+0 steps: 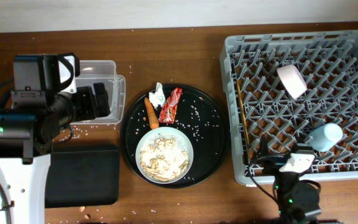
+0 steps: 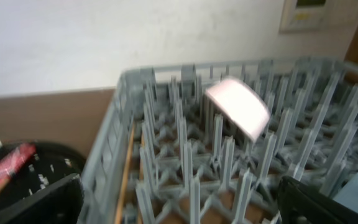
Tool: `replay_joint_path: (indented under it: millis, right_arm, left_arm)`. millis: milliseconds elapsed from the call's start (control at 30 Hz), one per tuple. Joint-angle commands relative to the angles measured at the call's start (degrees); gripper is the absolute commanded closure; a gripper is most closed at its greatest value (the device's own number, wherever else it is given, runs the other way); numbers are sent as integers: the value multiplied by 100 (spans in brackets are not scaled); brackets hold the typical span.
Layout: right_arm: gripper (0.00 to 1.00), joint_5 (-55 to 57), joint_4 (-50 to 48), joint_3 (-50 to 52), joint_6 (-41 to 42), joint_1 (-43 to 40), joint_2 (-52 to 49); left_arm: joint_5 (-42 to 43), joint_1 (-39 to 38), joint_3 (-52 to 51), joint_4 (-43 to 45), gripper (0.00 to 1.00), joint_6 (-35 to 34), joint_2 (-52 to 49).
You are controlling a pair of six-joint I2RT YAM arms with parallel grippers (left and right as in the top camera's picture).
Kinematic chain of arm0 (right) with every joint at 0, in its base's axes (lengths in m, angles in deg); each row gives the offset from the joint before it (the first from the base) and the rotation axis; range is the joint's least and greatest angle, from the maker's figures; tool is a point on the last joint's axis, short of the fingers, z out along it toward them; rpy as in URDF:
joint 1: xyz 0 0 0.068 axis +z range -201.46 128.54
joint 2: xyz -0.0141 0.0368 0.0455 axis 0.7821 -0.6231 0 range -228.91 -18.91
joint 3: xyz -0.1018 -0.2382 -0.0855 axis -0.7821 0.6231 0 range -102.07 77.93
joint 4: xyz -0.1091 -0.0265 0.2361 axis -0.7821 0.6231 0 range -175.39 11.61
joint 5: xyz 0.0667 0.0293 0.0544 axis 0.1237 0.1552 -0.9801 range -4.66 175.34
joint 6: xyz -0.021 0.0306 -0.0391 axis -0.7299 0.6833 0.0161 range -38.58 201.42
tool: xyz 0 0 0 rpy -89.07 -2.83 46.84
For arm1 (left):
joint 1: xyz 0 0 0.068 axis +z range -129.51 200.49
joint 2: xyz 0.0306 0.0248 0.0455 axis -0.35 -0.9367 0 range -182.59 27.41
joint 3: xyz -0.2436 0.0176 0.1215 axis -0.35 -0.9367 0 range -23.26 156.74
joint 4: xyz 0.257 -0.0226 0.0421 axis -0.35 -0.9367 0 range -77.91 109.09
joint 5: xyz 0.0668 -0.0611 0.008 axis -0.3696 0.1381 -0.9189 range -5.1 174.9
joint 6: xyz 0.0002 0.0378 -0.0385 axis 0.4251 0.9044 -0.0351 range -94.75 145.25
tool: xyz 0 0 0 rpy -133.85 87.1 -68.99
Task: Sort waste into correct bins and load items into the dishwasher rack
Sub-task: 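Pick the carrot with the left gripper and drop it on the black tray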
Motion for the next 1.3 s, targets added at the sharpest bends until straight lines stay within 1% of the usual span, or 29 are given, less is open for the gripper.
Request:
replay_joint_path:
  millis: [0, 300, 333, 367, 400, 433, 467, 500, 567, 600, 633, 667, 700, 733, 767, 833, 900, 933, 967, 1000, 1033, 1067, 1100, 1133, 1167, 1200, 1267]
  right_arm:
    - [2, -13, -758, 413, -26, -11, 76]
    - [2, -15, -704, 413, -26, -11, 63]
    - [2, -15, -702, 413, -26, -11, 63]
    - [2, -15, -702, 413, -26, -11, 63]
    - [2, -15, -702, 413, -26, -11, 63]
    - [2, -15, -702, 413, -26, -11, 63]
    - [2, -15, -702, 413, -26, -11, 63]
    - [2, -15, -704, 413, -26, -11, 63]
    - [2, -15, -704, 413, -26, -11, 63]
    - [2, -15, -702, 413, -26, -11, 63]
    - [2, -15, -704, 413, -26, -11, 63]
    - [2, -15, -704, 413, -26, -11, 63]
    - [2, -15, -702, 413, -26, -11, 63]
    - [2, -15, -704, 413, -26, -11, 63]
    - [2, -15, -704, 413, -26, -11, 63]
    - [2, -15, -702, 413, -26, -11, 63]
    - [2, -15, -702, 413, -26, -11, 63]
    - [2, -15, -702, 413, -26, -11, 63]
    - [2, -15, -702, 413, -26, -11, 63]
    - [2, -15, -702, 413, -26, -11, 63]
    - [2, -15, -702, 413, -26, -11, 63]
    - [2, -15, -702, 413, -26, -11, 63]
    - [2, -15, -702, 413, -26, -11, 63]
    - [2, -15, -702, 413, -26, -11, 63]
    - [2, -15, -702, 413, -26, -11, 63]
    - [2, -15, -702, 413, -26, -11, 63]
    - [2, -15, -702, 413, -26, -11, 63]
  left_arm:
    - [-22, 24, 35, -2, 1, -68, 22]
    - [-35, 24, 35, 2, 1, -61, 22]
    - [-323, 24, 35, 13, 1, -52, 22]
    - [463, 24, 35, 85, 1, -468, 22]
    - [695, 7, -35, 339, 1, -678, 0]
    - [688, -136, -258, 684, 1, -841, -164]
    - [662, -326, -487, 837, 1, -835, -398]
    - [435, -636, -726, 966, 11, -822, -881]
    - [-170, -1198, -769, 1250, 28, -822, -1965]
    - [-195, -1467, -769, 1528, 42, -824, -2671]
    - [-173, -1596, -769, 1873, 44, -857, -3191]
    - [-173, -1646, -769, 2177, 45, -872, -3506]
    - [-195, -1648, -769, 2295, 49, -1062, -3711]
    - [-192, -1644, -769, 2492, 49, -1342, -3934]
    - [-299, -1644, -769, 2614, 52, -1429, -4100]
    - [-321, -1644, -844, 2411, 53, -1674, -4308]
    - [-293, -1648, -1016, 2347, 53, -1681, -4559]
    - [-273, -1648, -1016, 2339, 57, -1681, -4603]
    - [-92, -1648, -1014, 2286, 66, -1681, -4603]
    - [-4, -1648, -1014, 2227, 67, -1683, -4603]
    - [0, -1641, -1014, 2166, 70, -1681, -4603]
    - [2, -1641, -1014, 2142, 87, -1681, -4603]
    - [2, -1617, -988, 2103, 93, -1681, -4599]
    - [2, -1523, -796, 1860, 93, -1681, -4592]
    - [-2, -1344, -317, 1379, 93, -1679, -4586]
    - [-17, -1099, 538, 610, 93, -1676, -4581]
    - [-24, -1032, 1307, 7, 93, -1631, -4581]
